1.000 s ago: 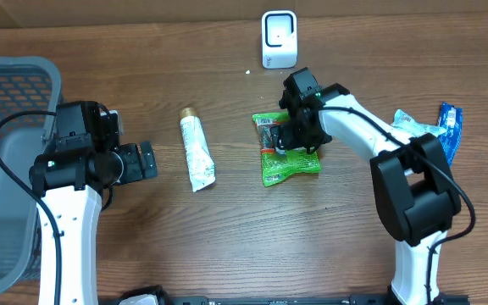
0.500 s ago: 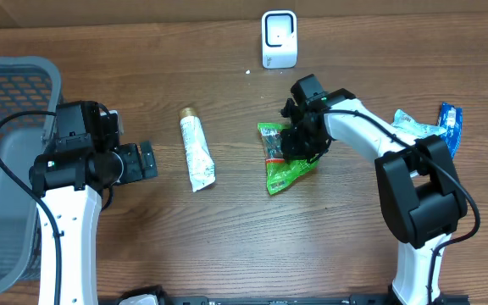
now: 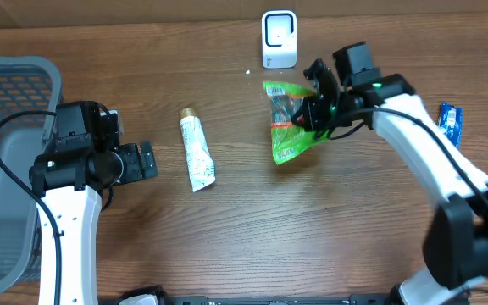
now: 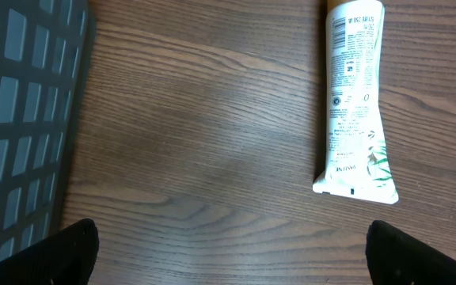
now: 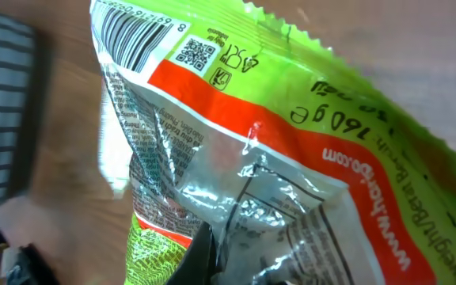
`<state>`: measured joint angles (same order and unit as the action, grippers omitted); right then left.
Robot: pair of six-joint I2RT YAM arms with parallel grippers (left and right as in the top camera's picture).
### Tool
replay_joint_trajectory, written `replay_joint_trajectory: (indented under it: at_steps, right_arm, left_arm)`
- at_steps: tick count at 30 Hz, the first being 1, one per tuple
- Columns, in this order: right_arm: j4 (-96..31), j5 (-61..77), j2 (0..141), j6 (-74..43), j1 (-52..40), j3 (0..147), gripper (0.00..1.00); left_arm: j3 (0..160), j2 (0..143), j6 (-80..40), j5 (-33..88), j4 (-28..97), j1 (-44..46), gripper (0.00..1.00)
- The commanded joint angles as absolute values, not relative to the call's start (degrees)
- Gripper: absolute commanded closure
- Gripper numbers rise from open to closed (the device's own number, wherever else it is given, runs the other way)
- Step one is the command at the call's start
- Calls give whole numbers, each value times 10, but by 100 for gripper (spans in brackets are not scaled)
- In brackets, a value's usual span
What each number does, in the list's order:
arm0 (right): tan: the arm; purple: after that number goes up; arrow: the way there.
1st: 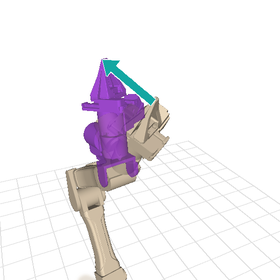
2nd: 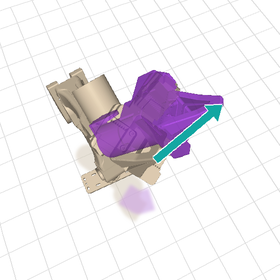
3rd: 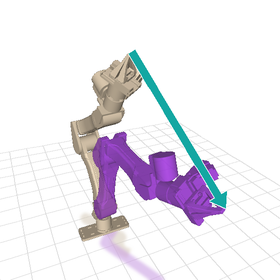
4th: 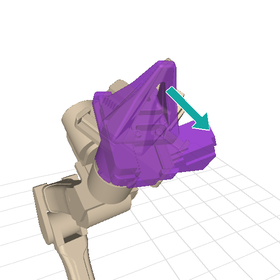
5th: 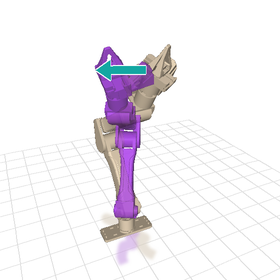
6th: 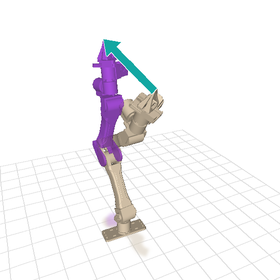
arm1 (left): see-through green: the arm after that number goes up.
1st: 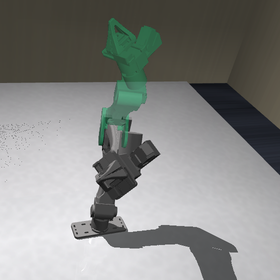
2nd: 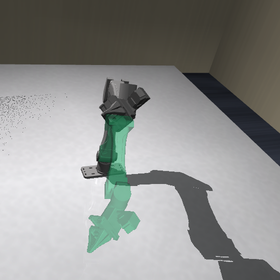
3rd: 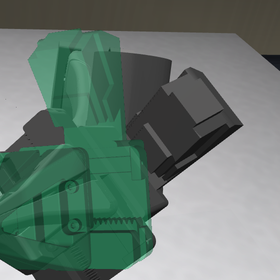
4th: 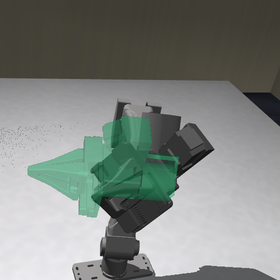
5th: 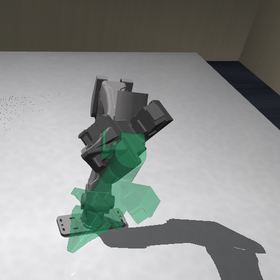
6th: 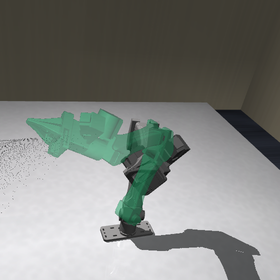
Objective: Scan the item barcode
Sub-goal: 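Lift the green snack bag toward the white scanner, right gripper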
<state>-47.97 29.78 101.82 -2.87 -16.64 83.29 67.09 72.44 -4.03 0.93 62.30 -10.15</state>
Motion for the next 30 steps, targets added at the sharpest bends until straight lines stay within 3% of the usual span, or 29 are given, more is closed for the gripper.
replay_joint_trajectory:
  at_steps: [1,22,25,30]
  right_arm:
    - [-476,327,952,15,-170,854,96]
    - [-502,285,895,16,-176,854,96]
    - [-498,201,895,-22,-181,854,96]
    - [-487,-58,896,-94,-220,854,97]
  left_arm:
    - [671,723,-30,15,623,-101,1]
    - [671,723,-30,15,623,-101,0]
    - [671,723,-30,15,623,-101,0]
    - [671,723,-30,15,623,-101,0]
